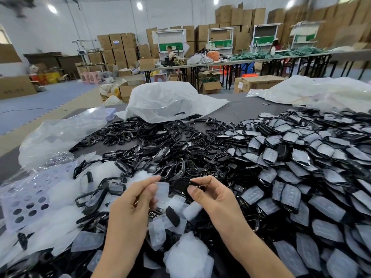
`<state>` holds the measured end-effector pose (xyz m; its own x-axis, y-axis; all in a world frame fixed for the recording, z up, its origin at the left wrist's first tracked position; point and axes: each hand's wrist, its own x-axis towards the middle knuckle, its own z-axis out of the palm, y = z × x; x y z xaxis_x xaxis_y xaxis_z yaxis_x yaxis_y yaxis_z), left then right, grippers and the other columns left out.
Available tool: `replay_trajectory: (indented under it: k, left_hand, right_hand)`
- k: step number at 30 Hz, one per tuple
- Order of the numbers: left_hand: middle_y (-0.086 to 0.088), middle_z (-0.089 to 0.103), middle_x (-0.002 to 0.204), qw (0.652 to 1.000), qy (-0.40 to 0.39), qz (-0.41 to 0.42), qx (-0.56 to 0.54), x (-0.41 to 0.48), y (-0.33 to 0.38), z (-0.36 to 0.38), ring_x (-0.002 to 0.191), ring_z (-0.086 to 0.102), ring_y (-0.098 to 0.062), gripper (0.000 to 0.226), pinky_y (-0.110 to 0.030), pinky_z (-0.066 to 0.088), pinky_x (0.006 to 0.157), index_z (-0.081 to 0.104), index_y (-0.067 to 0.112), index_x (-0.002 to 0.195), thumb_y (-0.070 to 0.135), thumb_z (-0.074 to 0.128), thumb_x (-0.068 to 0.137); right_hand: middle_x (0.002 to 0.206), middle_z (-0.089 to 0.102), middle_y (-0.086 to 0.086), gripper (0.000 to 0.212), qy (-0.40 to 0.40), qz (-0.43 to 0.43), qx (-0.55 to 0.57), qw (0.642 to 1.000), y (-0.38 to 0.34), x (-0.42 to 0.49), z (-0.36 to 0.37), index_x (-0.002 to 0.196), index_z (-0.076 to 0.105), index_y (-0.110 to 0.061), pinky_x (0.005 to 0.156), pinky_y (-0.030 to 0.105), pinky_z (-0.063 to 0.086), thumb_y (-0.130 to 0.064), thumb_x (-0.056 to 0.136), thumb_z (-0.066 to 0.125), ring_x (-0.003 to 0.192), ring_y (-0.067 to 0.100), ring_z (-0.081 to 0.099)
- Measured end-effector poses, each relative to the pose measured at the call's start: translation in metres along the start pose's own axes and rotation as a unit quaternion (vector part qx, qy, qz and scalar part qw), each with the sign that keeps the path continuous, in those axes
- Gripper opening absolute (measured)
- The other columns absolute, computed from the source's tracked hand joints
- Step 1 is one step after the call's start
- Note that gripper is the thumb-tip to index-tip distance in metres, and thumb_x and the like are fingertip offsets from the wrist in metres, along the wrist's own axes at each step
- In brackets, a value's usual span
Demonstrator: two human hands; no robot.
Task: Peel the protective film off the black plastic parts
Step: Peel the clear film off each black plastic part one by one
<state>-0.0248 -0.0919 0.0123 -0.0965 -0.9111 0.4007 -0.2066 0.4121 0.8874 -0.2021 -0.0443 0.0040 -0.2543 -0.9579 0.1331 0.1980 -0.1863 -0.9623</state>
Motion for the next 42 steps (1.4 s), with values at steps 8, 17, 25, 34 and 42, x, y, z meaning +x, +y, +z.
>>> replay_trajectory:
  k: [8,17,25,34,42]
  left_hand:
    - [0.01,0.073,0.099,0.995,-0.081,-0.015,-0.057,-0.005,0.01,0.008,0.073,0.067,-0.011,0.024,-0.014,0.053,0.071,0.078,0.039,0.087,0.019,0.065,0.088]
    - [0.016,0.068,0.102,0.998,-0.065,0.014,-0.003,-0.009,0.002,0.017,0.088,0.067,-0.007,0.024,-0.019,0.053,0.076,0.074,0.044,0.091,0.022,0.063,0.087]
    - [0.008,0.072,0.081,0.999,-0.039,-0.007,-0.029,-0.01,-0.003,0.016,0.072,0.067,-0.009,0.015,-0.021,0.053,0.066,0.071,0.045,0.092,0.037,0.062,0.084]
    - [0.019,0.066,0.101,0.995,-0.026,0.053,0.079,-0.008,0.0,0.016,0.09,0.065,-0.004,0.014,-0.009,0.045,0.069,0.068,0.047,0.094,0.036,0.062,0.087]
    - [0.0,0.072,0.082,0.991,-0.051,-0.069,-0.104,-0.006,0.003,0.013,0.068,0.066,-0.011,0.019,-0.016,0.053,0.065,0.07,0.028,0.104,0.025,0.067,0.085]
  right_hand:
    - [0.087,0.077,0.005,0.009,0.067,0.004,0.069,0.995,0.003,0.003,0.0,0.094,0.071,-0.014,0.07,0.021,0.059,-0.007,0.088,0.072,0.081,0.025,0.076]
    - [0.082,0.075,0.005,0.013,-0.025,0.028,0.026,0.999,0.005,-0.002,0.006,0.103,0.071,-0.009,0.072,0.027,0.061,-0.009,0.09,0.071,0.082,0.023,0.075]
    - [0.089,0.076,0.007,0.023,-0.051,0.03,0.031,0.998,0.004,-0.002,0.007,0.106,0.074,-0.015,0.076,0.028,0.061,-0.028,0.088,0.069,0.087,0.028,0.076]
    - [0.082,0.076,0.0,0.021,-0.049,0.002,-0.039,0.998,0.01,-0.003,0.01,0.094,0.074,-0.034,0.072,0.023,0.057,-0.013,0.093,0.071,0.076,0.012,0.072]
    - [0.076,0.074,0.003,0.016,-0.034,0.021,-0.012,0.999,0.006,-0.003,0.006,0.104,0.071,-0.016,0.066,0.016,0.053,-0.005,0.092,0.069,0.069,0.009,0.069]
